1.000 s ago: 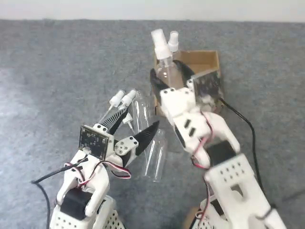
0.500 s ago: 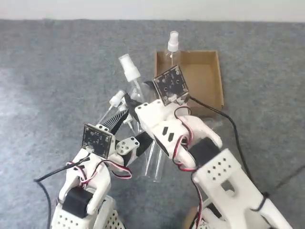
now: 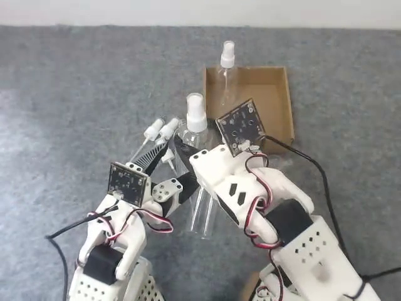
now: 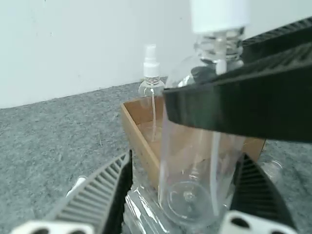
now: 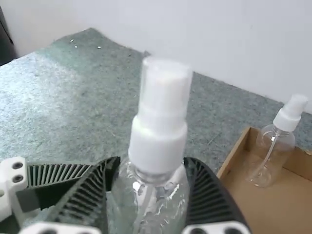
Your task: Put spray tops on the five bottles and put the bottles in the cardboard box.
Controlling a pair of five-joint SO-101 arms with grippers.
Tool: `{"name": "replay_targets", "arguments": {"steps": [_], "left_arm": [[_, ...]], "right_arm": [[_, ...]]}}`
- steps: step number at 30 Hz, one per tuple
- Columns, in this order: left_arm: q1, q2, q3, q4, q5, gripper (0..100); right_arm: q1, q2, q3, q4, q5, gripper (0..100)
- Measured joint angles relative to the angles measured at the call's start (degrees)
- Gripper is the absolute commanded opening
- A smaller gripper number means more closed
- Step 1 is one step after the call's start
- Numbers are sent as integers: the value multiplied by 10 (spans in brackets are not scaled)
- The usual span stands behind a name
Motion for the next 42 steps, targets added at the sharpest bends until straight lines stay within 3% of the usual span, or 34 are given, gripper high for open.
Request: {"name": "replay_targets", "arguments": {"steps": [5, 13, 20, 27, 33, 42], "left_arm": [[-1, 0, 0, 0, -1, 309], [-5, 0, 4, 0, -1, 309], [-6, 0, 35, -35, -1, 309], [-5, 0, 42, -52, -1, 309], [-5, 0, 42, -52, -1, 309], [-5, 0, 42, -52, -14, 308]], "right_arm": [[24, 0, 0, -6, 51, 6], [220, 63, 0, -75, 84, 6], [328, 125, 0, -120, 120, 6], [374, 203, -7, -183, 156, 6], [382, 327, -103, -212, 156, 6], [375, 544, -274, -269, 85, 6]]}}
